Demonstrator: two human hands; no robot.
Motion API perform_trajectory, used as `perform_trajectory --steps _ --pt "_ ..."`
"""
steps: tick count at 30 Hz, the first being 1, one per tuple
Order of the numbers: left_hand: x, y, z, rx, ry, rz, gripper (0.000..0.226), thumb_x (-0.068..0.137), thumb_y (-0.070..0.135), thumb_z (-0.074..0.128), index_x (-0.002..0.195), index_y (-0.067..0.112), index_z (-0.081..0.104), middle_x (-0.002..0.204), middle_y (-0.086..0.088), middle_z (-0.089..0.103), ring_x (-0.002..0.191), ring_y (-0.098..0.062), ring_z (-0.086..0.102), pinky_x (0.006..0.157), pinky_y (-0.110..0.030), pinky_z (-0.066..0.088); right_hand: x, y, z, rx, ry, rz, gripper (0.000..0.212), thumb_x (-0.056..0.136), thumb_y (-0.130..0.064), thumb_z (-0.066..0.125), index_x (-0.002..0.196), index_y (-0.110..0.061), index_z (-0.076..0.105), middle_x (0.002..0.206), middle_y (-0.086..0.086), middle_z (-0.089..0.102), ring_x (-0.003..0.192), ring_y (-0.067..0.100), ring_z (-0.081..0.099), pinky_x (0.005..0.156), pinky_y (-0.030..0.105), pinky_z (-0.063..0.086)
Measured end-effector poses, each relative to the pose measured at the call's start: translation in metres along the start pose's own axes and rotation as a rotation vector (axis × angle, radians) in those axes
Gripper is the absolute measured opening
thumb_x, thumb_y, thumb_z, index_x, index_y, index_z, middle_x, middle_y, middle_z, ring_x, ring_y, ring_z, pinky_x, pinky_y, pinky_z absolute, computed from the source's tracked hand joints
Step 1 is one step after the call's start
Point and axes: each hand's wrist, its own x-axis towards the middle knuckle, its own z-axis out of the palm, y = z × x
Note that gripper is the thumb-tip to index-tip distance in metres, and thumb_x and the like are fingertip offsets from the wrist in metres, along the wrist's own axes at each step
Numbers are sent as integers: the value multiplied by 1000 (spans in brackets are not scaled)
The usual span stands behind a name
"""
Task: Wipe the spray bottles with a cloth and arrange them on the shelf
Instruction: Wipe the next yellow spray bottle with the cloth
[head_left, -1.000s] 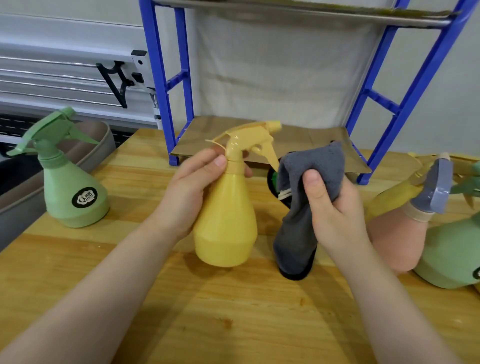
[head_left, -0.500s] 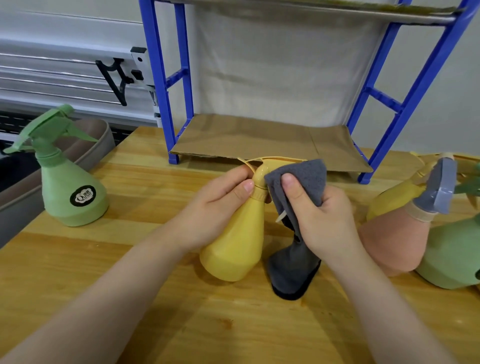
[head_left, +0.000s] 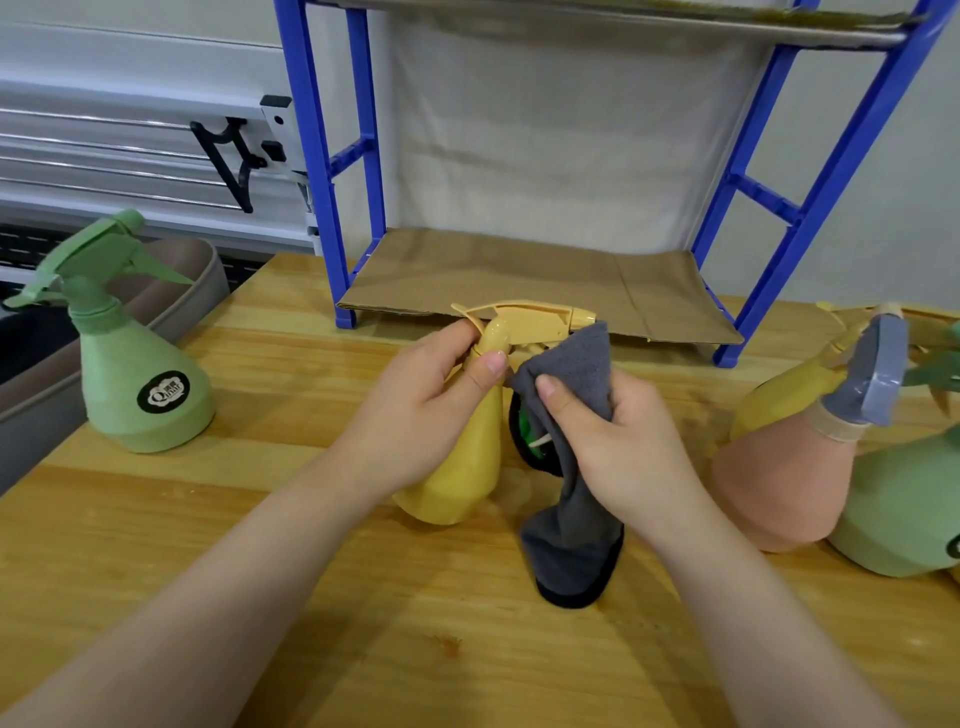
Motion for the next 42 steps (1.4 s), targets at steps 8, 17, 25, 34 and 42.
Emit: perform_trajectory --steps 8,17,25,34,42 --pt "-1 5 -1 -75 32 -47 30 95 39 45 101 16 63 85 13 68 81 -6 62 74 -34 49 -2 1 -3 -223 157 -137 55 81 -65 43 53 -19 52 47 -10 53 45 7 50 43 20 34" --pt "-2 6 -10 -109 -238 54 27 95 38 49 97 17 65 90 5 67 88 -14 63 78 -31 48 -1 -9 -14 126 94 -256 27 81 -52 62 84 -25 61 71 -18 66 69 0 63 60 12 46" --pt "-1 9 -12 435 -155 333 18 92 40 48 83 25 52 82 14 48 82 -2 42 80 -25 34 -6 -16 -16 -392 121 -337 27 83 -57 63 79 -33 51 67 -12 63 64 4 61 51 16 44" --pt "-2 9 -7 226 -184 308 29 92 41 50 93 16 64 91 15 56 90 -2 52 83 -30 40 -7 -12 -12 -430 338 -492 42 92 -52 46 60 -25 43 50 -11 43 46 12 48 45 16 31" --pt "-1 2 -7 -124 -131 54 33 89 41 56 102 13 68 98 -3 69 98 -25 65 87 -53 50 -4 -25 -11 306 230 -50 28 74 -47 59 78 -19 62 60 -14 65 60 -1 62 56 14 48"
